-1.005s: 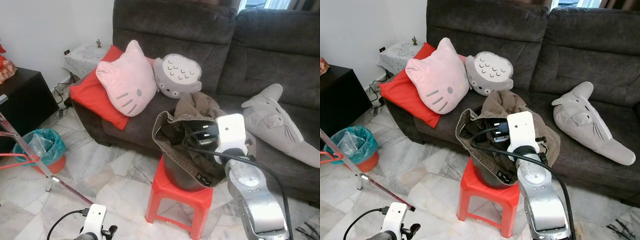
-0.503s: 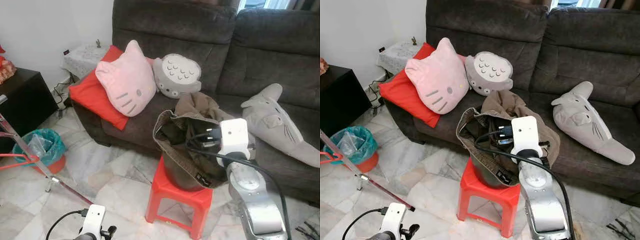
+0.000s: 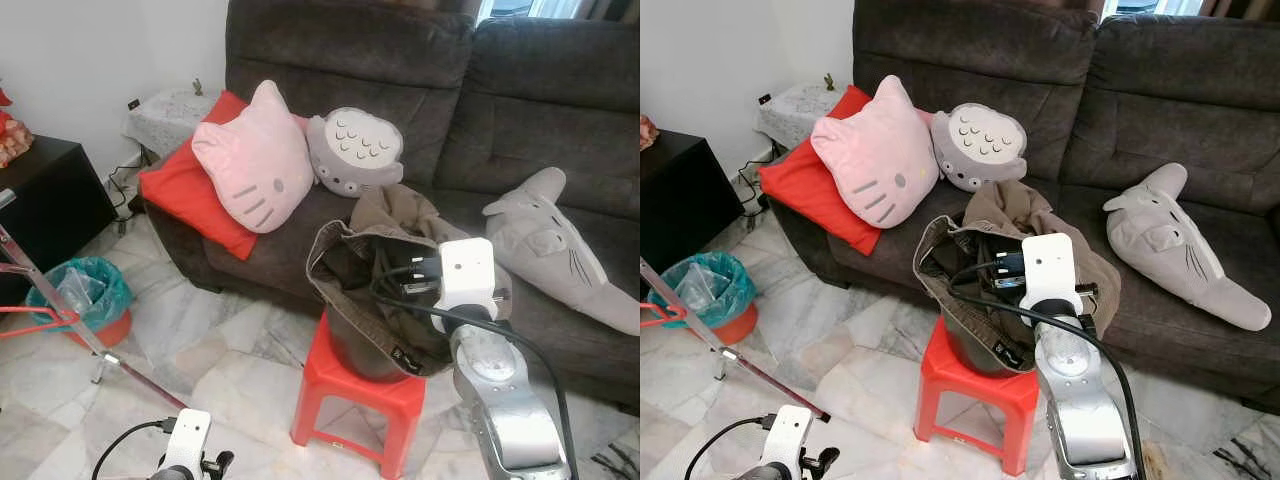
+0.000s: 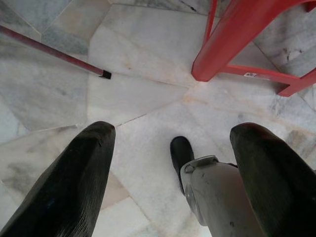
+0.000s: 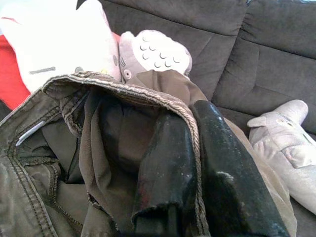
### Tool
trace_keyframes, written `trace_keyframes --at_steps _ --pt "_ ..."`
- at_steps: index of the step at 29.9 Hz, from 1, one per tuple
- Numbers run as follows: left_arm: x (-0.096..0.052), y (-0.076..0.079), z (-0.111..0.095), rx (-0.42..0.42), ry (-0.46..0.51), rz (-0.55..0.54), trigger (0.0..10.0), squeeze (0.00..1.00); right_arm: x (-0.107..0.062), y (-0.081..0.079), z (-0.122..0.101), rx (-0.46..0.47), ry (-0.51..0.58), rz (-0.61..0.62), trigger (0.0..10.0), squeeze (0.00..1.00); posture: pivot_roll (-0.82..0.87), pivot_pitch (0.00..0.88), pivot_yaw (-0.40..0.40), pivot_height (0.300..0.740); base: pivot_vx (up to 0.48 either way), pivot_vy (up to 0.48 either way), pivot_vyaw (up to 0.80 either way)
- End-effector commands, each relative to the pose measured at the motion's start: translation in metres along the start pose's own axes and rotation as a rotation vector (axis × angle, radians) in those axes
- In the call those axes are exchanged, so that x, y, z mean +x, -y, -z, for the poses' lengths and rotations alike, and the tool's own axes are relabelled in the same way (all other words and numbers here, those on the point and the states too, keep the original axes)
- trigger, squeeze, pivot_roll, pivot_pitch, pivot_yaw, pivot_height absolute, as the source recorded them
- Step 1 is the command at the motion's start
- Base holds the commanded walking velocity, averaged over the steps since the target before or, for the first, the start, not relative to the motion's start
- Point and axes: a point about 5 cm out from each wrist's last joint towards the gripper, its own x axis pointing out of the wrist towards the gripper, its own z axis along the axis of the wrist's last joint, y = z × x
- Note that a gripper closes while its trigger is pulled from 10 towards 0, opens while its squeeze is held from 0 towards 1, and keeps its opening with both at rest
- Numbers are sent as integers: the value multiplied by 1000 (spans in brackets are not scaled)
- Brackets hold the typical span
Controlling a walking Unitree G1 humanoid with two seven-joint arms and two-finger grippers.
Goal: Hang hanger
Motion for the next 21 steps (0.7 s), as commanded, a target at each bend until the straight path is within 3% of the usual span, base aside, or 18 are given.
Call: trace_keyframes --at_steps 1,21 --pt "-1 1 4 8 -19 11 10000 0 2 2 -1 0 5 13 10000 0 16 0 6 740 -274 0 0" --pt "0 0 1 1 -2 12 10000 0 2 4 -1 -4 9 25 10000 0 19 0 4 740 -365 0 0"
